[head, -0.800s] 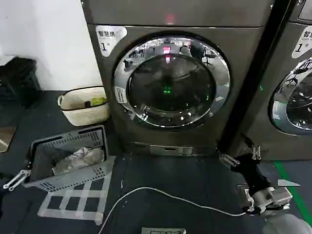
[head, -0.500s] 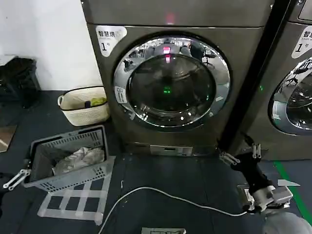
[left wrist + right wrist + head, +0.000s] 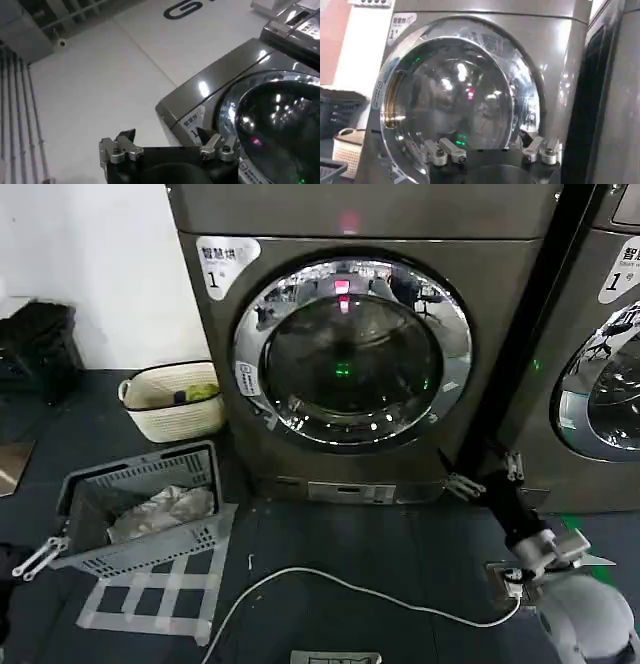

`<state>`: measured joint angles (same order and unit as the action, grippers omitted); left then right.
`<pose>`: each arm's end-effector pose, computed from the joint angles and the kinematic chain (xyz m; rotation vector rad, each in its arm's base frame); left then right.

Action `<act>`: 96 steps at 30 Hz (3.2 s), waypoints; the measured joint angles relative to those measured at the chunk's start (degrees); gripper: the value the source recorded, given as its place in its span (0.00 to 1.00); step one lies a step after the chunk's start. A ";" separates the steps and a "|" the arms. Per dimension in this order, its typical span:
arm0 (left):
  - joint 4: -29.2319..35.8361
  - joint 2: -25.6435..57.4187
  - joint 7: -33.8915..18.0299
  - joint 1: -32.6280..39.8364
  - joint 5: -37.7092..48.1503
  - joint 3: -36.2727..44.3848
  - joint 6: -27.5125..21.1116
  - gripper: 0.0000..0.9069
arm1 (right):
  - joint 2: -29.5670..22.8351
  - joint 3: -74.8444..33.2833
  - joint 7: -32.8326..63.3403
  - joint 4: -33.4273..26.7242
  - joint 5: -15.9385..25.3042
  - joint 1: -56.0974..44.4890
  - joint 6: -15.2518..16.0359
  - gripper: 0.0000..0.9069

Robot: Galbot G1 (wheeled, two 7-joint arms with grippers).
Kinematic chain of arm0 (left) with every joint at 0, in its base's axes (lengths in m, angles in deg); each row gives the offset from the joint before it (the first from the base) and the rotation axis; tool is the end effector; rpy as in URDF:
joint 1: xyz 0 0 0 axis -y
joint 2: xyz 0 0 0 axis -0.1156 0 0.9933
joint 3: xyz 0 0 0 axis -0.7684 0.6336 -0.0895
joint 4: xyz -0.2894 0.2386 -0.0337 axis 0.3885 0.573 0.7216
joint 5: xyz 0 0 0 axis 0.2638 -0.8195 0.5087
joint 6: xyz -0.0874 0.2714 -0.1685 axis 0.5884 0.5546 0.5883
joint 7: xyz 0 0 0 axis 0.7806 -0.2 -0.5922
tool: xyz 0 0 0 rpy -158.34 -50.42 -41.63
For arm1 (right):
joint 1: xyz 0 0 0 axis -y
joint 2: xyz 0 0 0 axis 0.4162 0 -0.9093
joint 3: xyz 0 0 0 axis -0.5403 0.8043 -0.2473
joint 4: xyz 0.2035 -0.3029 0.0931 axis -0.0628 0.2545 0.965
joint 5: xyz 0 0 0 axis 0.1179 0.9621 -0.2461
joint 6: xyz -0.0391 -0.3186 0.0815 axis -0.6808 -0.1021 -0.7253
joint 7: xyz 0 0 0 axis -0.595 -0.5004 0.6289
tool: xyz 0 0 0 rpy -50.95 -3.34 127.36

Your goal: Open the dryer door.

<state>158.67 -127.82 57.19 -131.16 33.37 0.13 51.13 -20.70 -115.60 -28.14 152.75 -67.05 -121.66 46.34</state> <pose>0.0821 0.2380 -0.2607 0.0765 2.2826 0.7651 0.2768 -0.1345 -0.2421 -0.5619 2.8721 -0.3389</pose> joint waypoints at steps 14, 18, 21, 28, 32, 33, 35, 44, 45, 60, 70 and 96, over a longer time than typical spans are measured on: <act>1.25 -0.05 0.11 -0.26 0.08 -0.27 0.00 1.00 | 0.81 14.10 -2.55 -12.42 -1.55 17.07 -1.55 1.00; 1.51 -0.07 0.16 -0.49 0.11 -0.38 0.00 1.00 | -0.32 18.34 -2.64 -15.79 -1.55 21.86 -1.56 1.00; 1.75 -0.14 0.22 -0.28 -0.03 -0.39 0.00 1.00 | -1.27 21.06 -2.68 -18.05 -1.51 25.12 -1.55 1.00; 2.23 -0.45 0.44 -0.49 -0.23 -0.39 0.00 1.00 | -3.40 26.83 -2.99 -23.12 -1.49 32.59 -2.00 1.00; 2.25 -0.80 0.51 -0.75 -0.27 -0.58 0.00 1.00 | -5.15 29.55 -3.05 -26.07 -1.37 36.26 -2.08 1.00; 2.25 -0.90 0.52 -0.80 -0.27 -0.63 -0.01 1.00 | -5.56 30.12 -3.14 -26.74 -1.35 37.01 -2.17 1.00; 2.26 -1.04 0.56 -0.88 -0.32 -0.72 0.00 1.00 | -6.46 31.12 -3.26 -28.26 -1.32 38.34 -2.39 1.00; 2.47 -1.50 0.69 -1.16 -0.50 -0.97 0.00 1.00 | -10.10 34.42 -3.50 -33.34 -1.01 42.88 -2.50 1.00; 2.49 -1.58 0.70 -1.17 -0.50 -0.97 0.00 1.00 | -10.65 34.81 -3.55 -33.43 -0.96 43.13 -2.50 1.00; 2.31 -1.82 0.83 -1.14 -0.51 -1.39 -0.01 1.00 | -12.53 37.07 -4.65 -33.32 -0.94 44.17 -1.99 1.00; 2.70 -2.52 0.89 -1.07 -0.92 -1.30 0.00 1.00 | -15.59 40.10 -6.39 -36.21 -1.10 47.12 -2.15 1.00; 3.13 -3.63 1.00 -2.57 -0.75 -2.79 0.00 1.00 | -25.05 42.88 -9.64 -49.76 0.68 55.17 -5.52 1.00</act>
<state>161.80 -131.46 58.19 -133.74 32.61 -2.66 51.12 -45.75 -72.72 -37.78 102.99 -66.37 -66.49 40.82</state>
